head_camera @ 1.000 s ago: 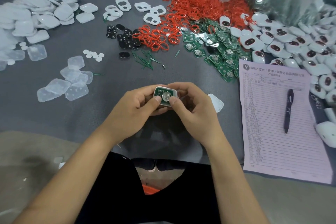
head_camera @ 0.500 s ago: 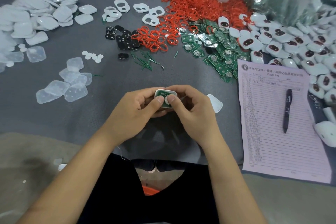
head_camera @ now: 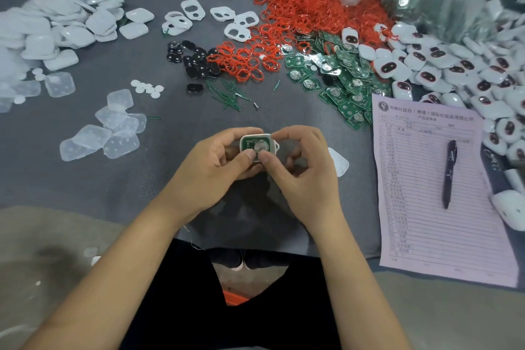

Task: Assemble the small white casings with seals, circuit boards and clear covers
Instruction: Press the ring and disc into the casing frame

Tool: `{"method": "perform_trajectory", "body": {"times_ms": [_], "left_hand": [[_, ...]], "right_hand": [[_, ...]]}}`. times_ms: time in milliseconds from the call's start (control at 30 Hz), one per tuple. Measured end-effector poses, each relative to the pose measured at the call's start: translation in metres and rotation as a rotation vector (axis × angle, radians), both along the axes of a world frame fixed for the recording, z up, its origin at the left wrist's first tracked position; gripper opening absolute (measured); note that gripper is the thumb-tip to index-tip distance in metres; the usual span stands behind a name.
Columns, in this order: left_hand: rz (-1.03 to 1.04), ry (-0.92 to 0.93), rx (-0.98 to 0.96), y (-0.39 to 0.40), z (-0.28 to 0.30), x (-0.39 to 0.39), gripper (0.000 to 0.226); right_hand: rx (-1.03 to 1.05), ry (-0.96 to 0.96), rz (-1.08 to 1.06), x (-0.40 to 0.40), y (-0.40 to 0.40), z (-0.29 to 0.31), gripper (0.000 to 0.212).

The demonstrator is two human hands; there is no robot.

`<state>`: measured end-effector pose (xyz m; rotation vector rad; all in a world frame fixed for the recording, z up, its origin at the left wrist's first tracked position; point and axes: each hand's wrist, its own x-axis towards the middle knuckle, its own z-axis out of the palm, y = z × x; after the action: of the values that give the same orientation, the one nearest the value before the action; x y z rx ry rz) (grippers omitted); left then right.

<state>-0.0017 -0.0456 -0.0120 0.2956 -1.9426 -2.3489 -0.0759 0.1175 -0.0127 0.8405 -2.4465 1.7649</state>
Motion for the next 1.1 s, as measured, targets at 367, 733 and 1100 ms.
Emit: {"method": "perform_trajectory", "body": {"times_ms": [367, 733, 1100], "left_hand": [[0.019, -0.054, -0.015, 0.003, 0.002, -0.002, 0.036], [0.024, -0.050, -0.144, 0.006, 0.006, 0.001, 0.024], [0.139, -0.135, -0.064, 0.015, 0.010, -0.004, 0.020]], "right_hand": [[0.035, 0.026, 0.010, -0.002, -0.001, 0.000, 0.019], [0.072, 0.067, -0.006, 0.002, -0.003, 0.000, 0.028], [-0.259, -0.058, -0.537, -0.002, 0.020, 0.006, 0.020]]}}
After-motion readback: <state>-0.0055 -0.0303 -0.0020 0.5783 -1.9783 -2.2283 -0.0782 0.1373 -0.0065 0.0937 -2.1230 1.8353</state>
